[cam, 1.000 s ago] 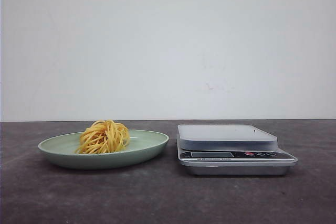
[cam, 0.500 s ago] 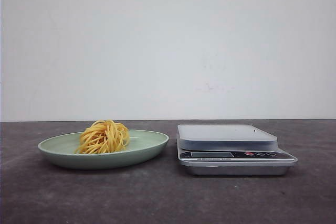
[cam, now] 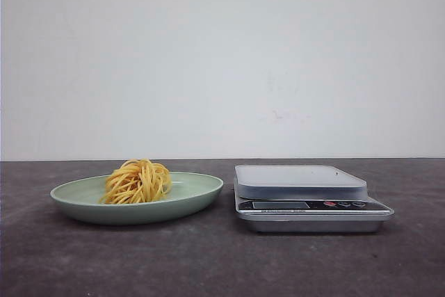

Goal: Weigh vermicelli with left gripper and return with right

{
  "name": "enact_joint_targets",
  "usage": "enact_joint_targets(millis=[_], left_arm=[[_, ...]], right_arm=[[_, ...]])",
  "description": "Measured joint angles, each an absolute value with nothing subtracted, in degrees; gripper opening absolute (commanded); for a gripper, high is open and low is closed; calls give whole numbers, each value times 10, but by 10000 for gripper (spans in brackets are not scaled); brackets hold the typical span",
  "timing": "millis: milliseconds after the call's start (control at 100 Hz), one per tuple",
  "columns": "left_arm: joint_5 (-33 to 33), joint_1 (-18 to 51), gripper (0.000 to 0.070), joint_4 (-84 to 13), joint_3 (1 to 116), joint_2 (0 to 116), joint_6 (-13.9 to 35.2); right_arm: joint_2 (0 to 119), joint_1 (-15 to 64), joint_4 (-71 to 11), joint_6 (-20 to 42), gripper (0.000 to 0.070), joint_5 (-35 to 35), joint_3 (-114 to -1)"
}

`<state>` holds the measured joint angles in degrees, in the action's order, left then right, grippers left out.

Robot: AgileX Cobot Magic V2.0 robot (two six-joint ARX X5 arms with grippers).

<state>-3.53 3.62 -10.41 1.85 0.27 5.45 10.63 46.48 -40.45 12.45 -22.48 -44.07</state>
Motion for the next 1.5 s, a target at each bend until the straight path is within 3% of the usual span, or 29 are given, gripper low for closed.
enact_joint_targets(millis=[1170,1300,1500], left_arm=[[-32,35,15,-104,18,3,38],[-32,35,15,-104,18,3,38],[-32,35,15,-104,18,3,38]], right_arm=[[106,460,-396,116,11,-242,-441],[96,382,-396,98,11,-219,-437],[75,187,-382,77,11,-143,-381]])
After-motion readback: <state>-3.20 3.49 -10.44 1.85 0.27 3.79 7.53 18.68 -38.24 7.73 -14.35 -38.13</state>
